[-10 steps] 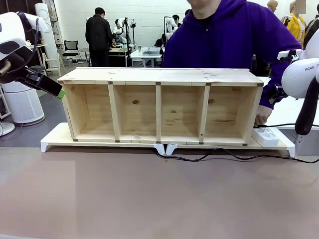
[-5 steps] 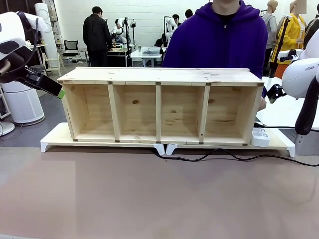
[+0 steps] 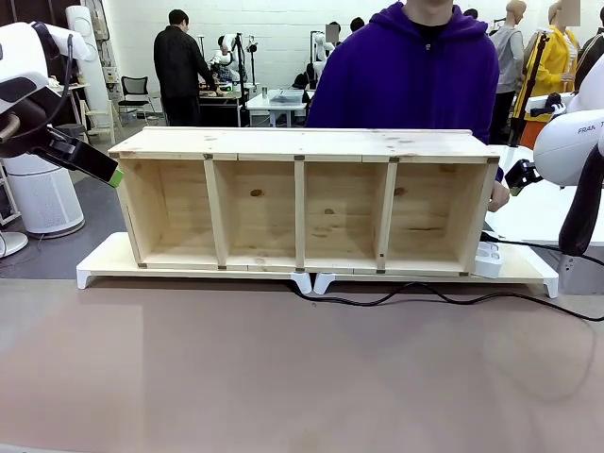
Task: Perform cable management.
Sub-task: Release the Power Cable when the human grasps it.
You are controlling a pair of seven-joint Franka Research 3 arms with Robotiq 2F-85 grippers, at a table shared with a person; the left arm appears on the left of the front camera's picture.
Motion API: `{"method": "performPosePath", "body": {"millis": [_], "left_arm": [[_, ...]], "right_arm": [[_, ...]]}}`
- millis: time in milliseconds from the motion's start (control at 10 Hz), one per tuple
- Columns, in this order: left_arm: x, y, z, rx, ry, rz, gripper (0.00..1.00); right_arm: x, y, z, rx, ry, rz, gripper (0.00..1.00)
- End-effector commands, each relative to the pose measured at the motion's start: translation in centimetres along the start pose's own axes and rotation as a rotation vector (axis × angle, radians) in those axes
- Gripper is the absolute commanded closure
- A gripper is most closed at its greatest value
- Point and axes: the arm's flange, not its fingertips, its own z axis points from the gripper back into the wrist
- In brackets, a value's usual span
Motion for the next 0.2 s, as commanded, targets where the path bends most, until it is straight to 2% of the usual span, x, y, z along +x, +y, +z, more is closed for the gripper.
{"method": "performPosePath", "body": {"millis": [0, 100], "left_arm": [[-0.13, -0.16, 0.17, 0.009, 0.009, 0.000, 0.00], [-0.13, -0.16, 0.17, 0.009, 0.009, 0.000, 0.00]], "right_arm": [[-0.02, 0.07, -0.01, 0.000, 0.003, -0.004, 0.00], [-0.02, 0.07, -0.01, 0.000, 0.003, -0.004, 0.00]]}}
